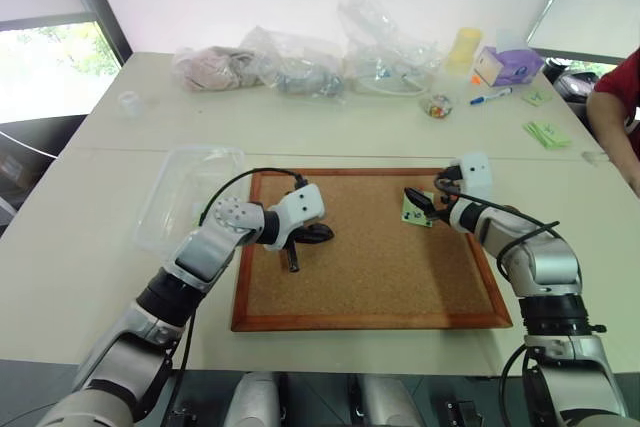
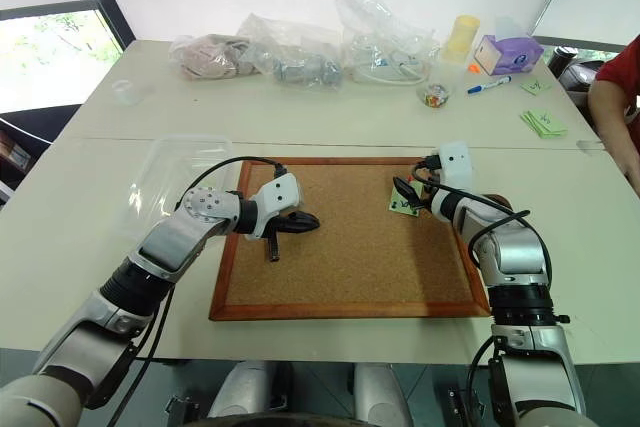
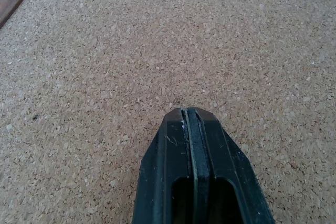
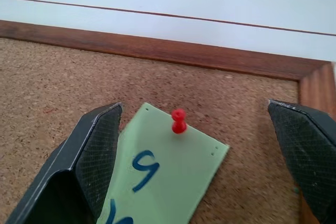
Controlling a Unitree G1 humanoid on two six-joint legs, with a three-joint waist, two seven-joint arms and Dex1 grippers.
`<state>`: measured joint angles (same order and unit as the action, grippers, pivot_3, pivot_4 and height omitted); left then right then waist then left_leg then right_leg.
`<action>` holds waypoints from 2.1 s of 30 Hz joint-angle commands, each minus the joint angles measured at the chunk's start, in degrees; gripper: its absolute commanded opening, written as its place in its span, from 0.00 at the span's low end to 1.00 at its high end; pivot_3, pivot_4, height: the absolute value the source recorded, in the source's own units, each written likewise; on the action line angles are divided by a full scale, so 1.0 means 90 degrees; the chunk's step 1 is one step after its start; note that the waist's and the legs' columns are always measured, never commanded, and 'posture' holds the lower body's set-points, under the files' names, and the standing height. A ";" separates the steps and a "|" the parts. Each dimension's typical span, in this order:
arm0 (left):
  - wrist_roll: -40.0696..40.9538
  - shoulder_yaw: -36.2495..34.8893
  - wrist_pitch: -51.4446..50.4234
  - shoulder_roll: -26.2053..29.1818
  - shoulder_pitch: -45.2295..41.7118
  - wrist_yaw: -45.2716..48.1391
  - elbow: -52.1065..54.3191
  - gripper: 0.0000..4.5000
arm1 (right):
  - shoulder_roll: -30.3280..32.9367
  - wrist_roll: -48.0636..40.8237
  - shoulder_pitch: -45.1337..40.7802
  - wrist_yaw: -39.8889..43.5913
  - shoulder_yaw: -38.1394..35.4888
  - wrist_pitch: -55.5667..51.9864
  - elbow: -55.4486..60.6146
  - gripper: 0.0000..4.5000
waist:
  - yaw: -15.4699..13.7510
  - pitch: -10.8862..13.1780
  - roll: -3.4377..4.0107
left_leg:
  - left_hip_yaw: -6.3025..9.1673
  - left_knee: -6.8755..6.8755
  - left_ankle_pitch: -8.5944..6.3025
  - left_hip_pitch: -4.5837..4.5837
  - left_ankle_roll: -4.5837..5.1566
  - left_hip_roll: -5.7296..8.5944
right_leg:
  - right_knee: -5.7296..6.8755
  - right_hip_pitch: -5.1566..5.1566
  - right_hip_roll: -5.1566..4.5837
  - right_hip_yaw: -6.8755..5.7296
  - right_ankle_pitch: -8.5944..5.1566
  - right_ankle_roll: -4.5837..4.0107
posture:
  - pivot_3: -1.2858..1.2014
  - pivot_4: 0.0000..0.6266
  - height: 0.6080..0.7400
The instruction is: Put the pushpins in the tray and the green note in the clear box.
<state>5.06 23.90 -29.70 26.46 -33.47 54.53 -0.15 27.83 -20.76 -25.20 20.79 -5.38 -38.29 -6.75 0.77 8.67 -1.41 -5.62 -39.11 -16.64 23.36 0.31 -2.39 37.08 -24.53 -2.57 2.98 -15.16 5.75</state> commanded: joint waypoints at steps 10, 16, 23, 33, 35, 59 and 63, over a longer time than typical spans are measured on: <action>-0.0287 0.0123 -0.0062 0.0042 0.0063 -0.0083 -0.0198 0.00 | -0.0109 0.0202 -0.0069 0.0196 -0.0118 0.0258 0.0047 0.01 | 0.0005 -0.0001 0.0000 | 0.0000 -0.0002 0.0000 -0.0003 0.0000 0.0000 | 0.0000 0.0004 -0.0001 0.0000 0.0000 0.0000 | 0.52 0.24 0.98; -0.0349 0.0180 -0.0121 0.0069 0.0120 -0.0044 -0.0243 0.00 | -0.0174 0.0271 0.0055 0.0148 -0.0180 0.0492 0.0143 0.01 | 0.0006 -0.0001 0.0001 | 0.0000 -0.0002 0.0000 -0.0005 0.0000 0.0000 | 0.0002 0.0005 -0.0001 0.0000 0.0000 0.0000 | 0.52 0.24 0.98; -0.0326 0.0228 -0.0408 0.0062 0.0354 -0.0071 -0.0280 0.00 | -0.0390 0.0262 0.0137 0.0017 -0.0473 0.1292 0.0136 0.01 | 0.0012 -0.0002 0.0003 | 0.0000 -0.0002 0.0000 -0.0005 0.0000 0.0000 | 0.0003 0.0006 0.0000 0.0000 0.0000 0.0000 | 0.52 0.24 0.98; -0.0340 0.0290 -0.0573 0.0149 0.0506 -0.0033 -0.0284 0.00 | -0.0451 0.0160 0.0131 -0.0033 -0.0774 0.1426 0.0138 0.01 | 0.0039 -0.0028 0.0027 | -0.0001 0.0001 0.0000 -0.0027 0.0000 -0.0007 | 0.0004 0.0023 0.0001 0.0000 0.0000 0.0000 | 0.52 0.24 0.98; -0.0348 0.0291 -0.0580 0.0148 0.0507 -0.0046 -0.0269 0.00 | -0.0449 0.0183 0.0133 -0.0022 -0.0778 0.1427 0.0140 0.01 | 0.0042 -0.0032 0.0034 | -0.0002 0.0002 0.0000 -0.0028 0.0000 -0.0006 | 0.0004 0.0024 0.0001 0.0001 0.0000 0.0000 | 0.52 0.24 0.98; -0.0531 0.0288 0.0013 0.0084 0.0229 -0.0082 -0.0412 0.00 | -0.0419 0.0108 0.2461 -0.1266 -0.2089 0.0214 0.2329 0.01 | 0.0023 -0.0052 0.0061 | -0.0002 0.0008 -0.0001 -0.0032 0.0001 -0.0010 | 0.0002 0.0025 0.0002 0.0004 -0.0014 -0.0022 | 0.52 0.24 0.98; -0.0531 0.0292 0.0050 0.0077 0.0229 -0.0087 -0.0430 0.00 | -0.0449 0.0148 0.2453 -0.1273 -0.2084 0.0276 0.2277 0.15 | 0.0022 -0.0053 0.0061 | -0.0002 0.0008 -0.0001 -0.0031 0.0001 -0.0010 | 0.0001 0.0025 0.0001 0.0004 -0.0014 -0.0022 | 0.52 0.24 0.98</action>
<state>2.92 24.50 -27.96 26.64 -32.52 53.96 -1.04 23.59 -19.35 -2.56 9.47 -22.72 -37.02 12.93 0.97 8.20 -0.86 -5.64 -39.04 -16.65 23.08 0.31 -2.48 37.09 -24.31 -2.56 3.02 -15.28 5.55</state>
